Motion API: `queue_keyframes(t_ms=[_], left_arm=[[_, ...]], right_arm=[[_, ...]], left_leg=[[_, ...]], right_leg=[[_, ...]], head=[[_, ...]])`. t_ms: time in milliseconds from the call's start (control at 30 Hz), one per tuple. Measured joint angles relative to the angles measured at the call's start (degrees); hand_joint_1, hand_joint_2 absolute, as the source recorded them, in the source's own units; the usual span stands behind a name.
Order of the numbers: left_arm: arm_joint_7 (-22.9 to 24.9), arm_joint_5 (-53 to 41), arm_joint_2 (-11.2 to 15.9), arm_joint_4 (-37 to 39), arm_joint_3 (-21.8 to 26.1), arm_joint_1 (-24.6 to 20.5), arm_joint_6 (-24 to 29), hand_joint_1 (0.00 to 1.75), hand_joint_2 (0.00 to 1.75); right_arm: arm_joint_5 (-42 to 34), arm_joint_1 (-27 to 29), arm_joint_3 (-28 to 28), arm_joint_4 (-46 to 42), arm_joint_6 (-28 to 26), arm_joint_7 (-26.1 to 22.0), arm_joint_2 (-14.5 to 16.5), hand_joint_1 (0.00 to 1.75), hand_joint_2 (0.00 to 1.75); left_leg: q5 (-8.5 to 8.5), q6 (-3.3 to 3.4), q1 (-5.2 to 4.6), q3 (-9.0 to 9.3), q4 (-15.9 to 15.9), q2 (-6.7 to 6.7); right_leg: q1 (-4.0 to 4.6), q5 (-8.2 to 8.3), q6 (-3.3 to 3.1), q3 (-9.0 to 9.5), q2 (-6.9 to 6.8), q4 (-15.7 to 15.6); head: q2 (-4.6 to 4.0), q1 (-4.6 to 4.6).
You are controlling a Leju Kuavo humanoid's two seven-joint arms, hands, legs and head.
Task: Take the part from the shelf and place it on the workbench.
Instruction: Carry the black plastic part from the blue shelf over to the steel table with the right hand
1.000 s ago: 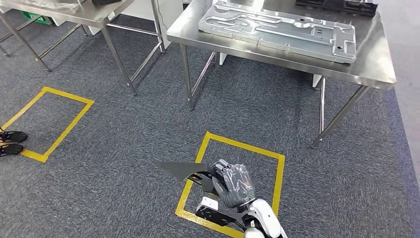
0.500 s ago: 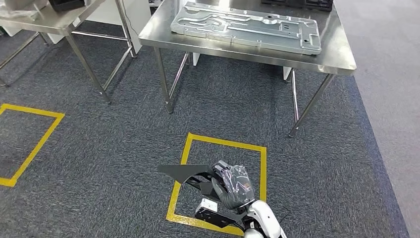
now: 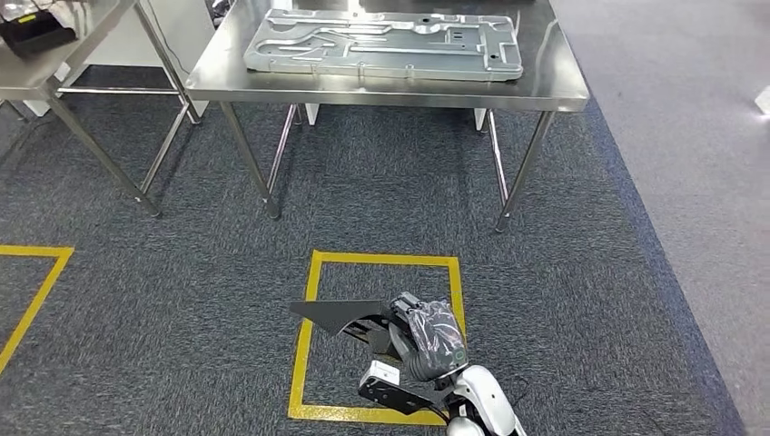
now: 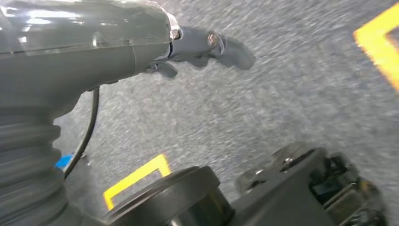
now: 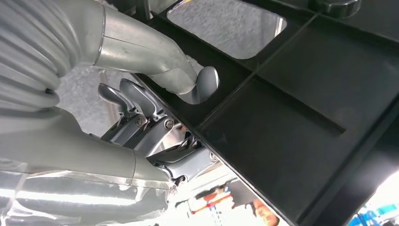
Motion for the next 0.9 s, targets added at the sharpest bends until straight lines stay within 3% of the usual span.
queue_keyframes(t_ms=[33, 67, 100, 133, 200, 267, 333, 367, 433, 500, 567, 633, 700, 767, 833, 900], left_arm=[[-0.1, 0.0, 0.0, 0.0, 0.0, -0.1, 0.0, 0.00, 1.75], [-0.1, 0.0, 0.0, 0.0, 0.0, -0.2, 0.0, 0.00, 1.75], [-0.1, -0.1, 0.0, 0.0, 0.0, -0.2, 0.0, 0.00, 1.75], [-0.1, -0.1, 0.0, 0.0, 0.0, -0.2, 0.0, 0.00, 1.75], [-0.1, -0.2, 0.0, 0.0, 0.0, -0.1, -0.1, 0.00, 1.75], [-0.1, -0.5, 0.1, 0.0, 0.0, 0.0, -0.2, 0.00, 1.75], [-0.1, -0.6, 0.0, 0.0, -0.1, -0.1, -0.2, 0.00, 1.75], [-0.1, -0.6, -0.1, 0.0, -0.1, -0.2, -0.2, 0.00, 1.75], [-0.1, -0.7, -0.3, 0.0, -0.1, -0.1, -0.2, 0.00, 1.75], [-0.1, -0.7, -0.3, 0.0, -0.2, 0.0, -0.2, 0.00, 1.75], [-0.1, -0.6, -0.3, 0.0, -0.2, 0.1, -0.3, 0.00, 1.75], [-0.1, -0.6, -0.3, 0.0, -0.2, 0.1, -0.4, 0.00, 1.75], [-0.1, -0.6, -0.3, 0.0, -0.2, 0.1, -0.4, 0.00, 1.75], [-0.1, -0.6, -0.4, 0.0, -0.2, 0.1, -0.4, 0.00, 1.75], [-0.3, -0.5, -0.4, 0.0, -0.2, 0.1, -0.6, 0.00, 1.75], [-0.5, -0.3, -0.4, 0.0, -0.2, 0.1, -1.0, 0.00, 1.75]], right_arm=[[0.0, 0.0, 0.0, 0.0, 0.0, 0.0, 0.0, 1.75, 1.75], [0.0, 0.0, 0.0, 0.0, 0.1, 0.0, 0.0, 1.75, 1.75], [0.0, 0.0, 0.0, 0.0, 0.1, 0.0, 0.0, 1.75, 1.75], [0.1, 0.0, 0.0, 0.1, 0.2, 0.1, 0.0, 1.75, 1.75], [0.2, 0.0, 0.0, 0.1, 0.2, 0.1, 0.1, 1.75, 1.75], [0.3, 0.0, 0.0, 0.1, 0.2, 0.2, 0.1, 1.75, 1.75], [0.5, 0.2, 0.0, 0.1, 0.2, 0.2, 0.1, 1.75, 1.75], [0.5, 0.2, 0.0, 0.1, 0.2, 0.2, 0.1, 1.75, 1.75], [0.6, 0.2, 0.0, 0.0, 0.1, 0.2, 0.1, 1.75, 1.75], [0.8, 0.1, 0.0, 0.0, 0.1, 0.2, 0.1, 1.75, 1.75], [1.0, 0.1, 0.0, 0.0, 0.0, 0.1, 0.1, 1.75, 1.75], [1.2, 0.2, 0.0, 0.1, -0.2, 0.0, 0.1, 1.75, 1.75], [1.3, 0.2, 0.0, 0.1, -0.2, 0.0, 0.1, 1.75, 1.75], [1.4, 0.1, 0.0, 0.1, -0.3, -0.1, 0.1, 1.75, 1.75], [1.8, 0.0, 0.0, 0.0, -0.7, -0.1, 0.1, 1.75, 1.75], [2.2, -0.3, 0.0, -0.1, -1.1, -0.1, 0.0, 1.75, 1.75]], left_leg=[[-1.02, -0.02, -0.01, -1.68, 3.3, -0.30], [-0.93, 0.00, -0.01, -2.61, 4.9, -0.42], [0.37, 0.11, -0.01, -2.47, 4.2, -0.47], [2.56, 0.30, -0.01, -1.38, 1.3, -0.71], [6.52, 0.92, 0.02, 1.62, -6.4, -2.63], [7.55, 1.44, -0.06, 3.11, -10.3, -4.30], [7.49, 1.88, -0.09, 3.32, -10.9, -3.89], [7.69, 2.22, 0.00, 3.45, -11.2, -3.39], [8.08, 2.94, 0.28, 3.74, -11.9, -2.29], [8.12, 3.27, 0.19, 3.80, -12.0, -1.29], [8.03, 3.28, 0.13, 3.79, -12.0, -0.52], [7.98, 3.23, 0.14, 3.81, -12.0, -0.20], [7.96, 3.20, 0.14, 3.83, -12.0, -0.17], [7.90, 3.11, 0.14, 3.91, -12.0, -0.08], [7.44, 2.59, -0.01, 4.20, -11.8, 0.08], [6.99, 2.40, -0.24, 4.43, -11.6, 0.20]], right_leg=[[0.09, -0.03, -0.08, 0.03, 0.59, 0.0], [0.16, -0.05, -0.11, 0.08, 1.27, 0.1], [0.21, -0.08, -0.11, 0.16, 2.00, 0.1], [0.23, -0.12, -0.07, 0.27, 2.79, 0.2], [0.27, -0.24, 0.19, 0.25, 4.23, 0.5], [0.18, -0.16, 0.79, -0.20, 5.32, 0.8], [0.06, 0.13, 1.59, -0.54, 6.24, 0.6], [0.08, 0.05, 1.90, -0.64, 5.97, 0.7], [0.25, -1.68, 2.37, -1.98, 3.74, 3.4], [0.06, -5.18, 2.73, -5.44, 1.06, 10.4], [-0.31, -7.09, 3.12, -8.46, 0.22, 16.4], [-0.54, -6.93, 3.31, -9.23, 0.06, 17.8], [-0.59, -6.63, 3.34, -9.09, 0.03, 17.5], [-0.72, -5.25, 3.37, -7.94, -0.04, 15.3], [-0.85, -1.93, 3.13, -3.48, -0.55, 6.9], [-0.68, 0.07, 2.70, -0.03, -0.88, 0.3]], head=[[0.00, 0.00], [0.00, 0.00], [0.00, 0.00], [0.00, 0.00], [0.00, 0.00], [0.00, 0.00], [0.00, 0.01], [0.00, 0.01], [0.00, 0.02], [0.00, 0.01], [0.00, 0.01], [0.00, 0.02], [0.00, 0.02], [0.00, 0.01], [0.00, 0.01], [0.00, 0.01]])
